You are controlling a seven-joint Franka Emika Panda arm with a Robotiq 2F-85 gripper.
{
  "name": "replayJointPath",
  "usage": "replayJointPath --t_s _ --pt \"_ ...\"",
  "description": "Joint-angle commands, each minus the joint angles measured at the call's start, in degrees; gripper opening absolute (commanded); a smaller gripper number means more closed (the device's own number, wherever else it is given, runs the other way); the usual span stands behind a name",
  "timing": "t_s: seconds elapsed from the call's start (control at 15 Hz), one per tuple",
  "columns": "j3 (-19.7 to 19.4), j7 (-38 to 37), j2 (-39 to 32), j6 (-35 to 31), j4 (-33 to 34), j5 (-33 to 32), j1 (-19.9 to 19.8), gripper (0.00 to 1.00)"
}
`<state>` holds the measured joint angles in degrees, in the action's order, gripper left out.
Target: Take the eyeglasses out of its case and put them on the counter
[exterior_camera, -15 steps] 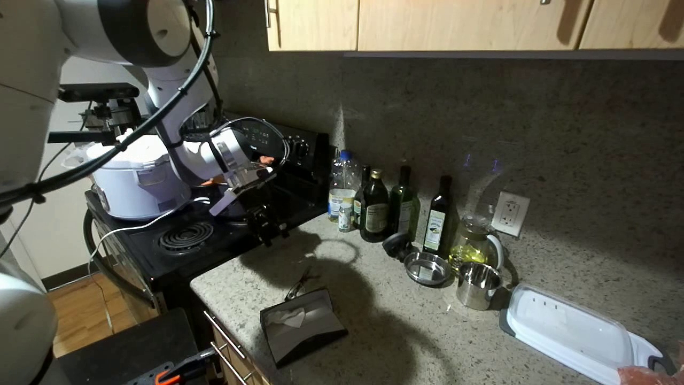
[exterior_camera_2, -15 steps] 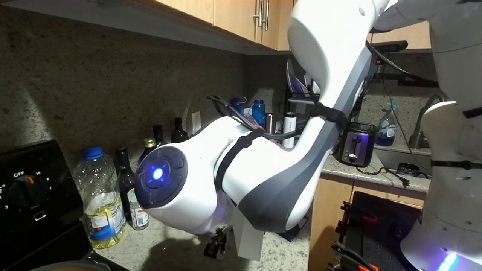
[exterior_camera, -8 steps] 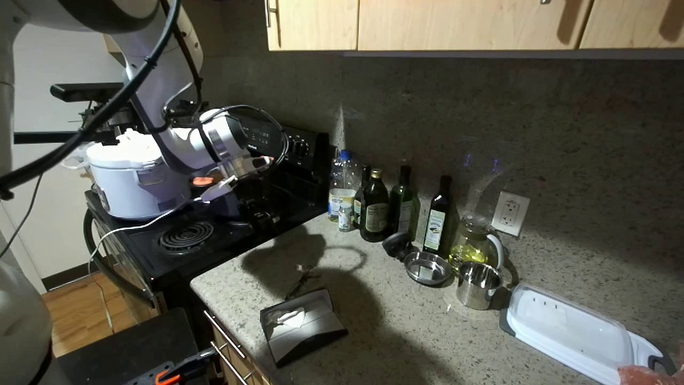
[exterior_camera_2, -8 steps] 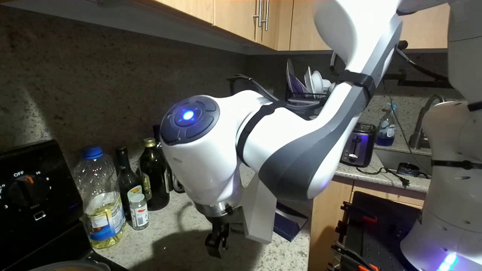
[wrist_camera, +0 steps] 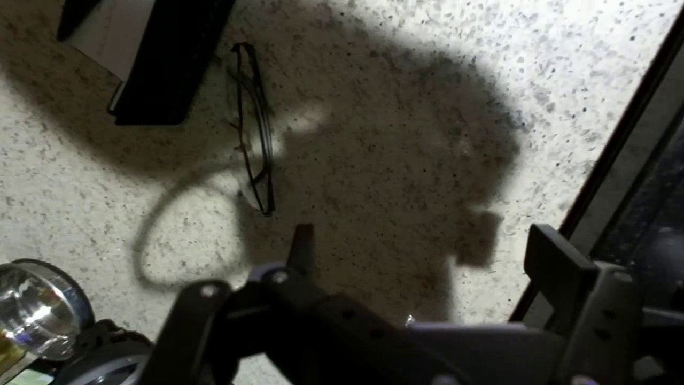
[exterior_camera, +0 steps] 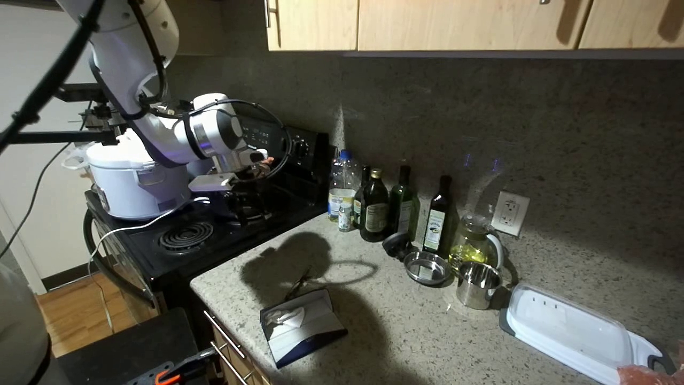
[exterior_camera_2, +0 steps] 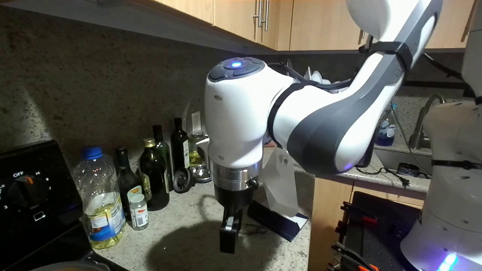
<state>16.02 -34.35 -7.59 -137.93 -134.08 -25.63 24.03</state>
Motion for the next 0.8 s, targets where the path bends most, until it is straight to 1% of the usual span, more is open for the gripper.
replayJointPath --t_s 0.0,0.13,0.4,0.47,0.73 --pt "1.39 9.64 5.5 -3.83 -5.09 7.32 -1.54 1.0" --pt "1.85 15.44 7.09 -4.28 -6.27 12.14 -1.68 1.0" --pt "2.56 22.79 10.4 -3.61 -8.19 19.8 -1.69 1.0" --pt "2.49 19.56 6.87 -2.77 -5.38 16.94 -1.62 1.0" --pt "2.58 19.87 6.89 -2.76 -5.52 17.35 -1.67 1.0"
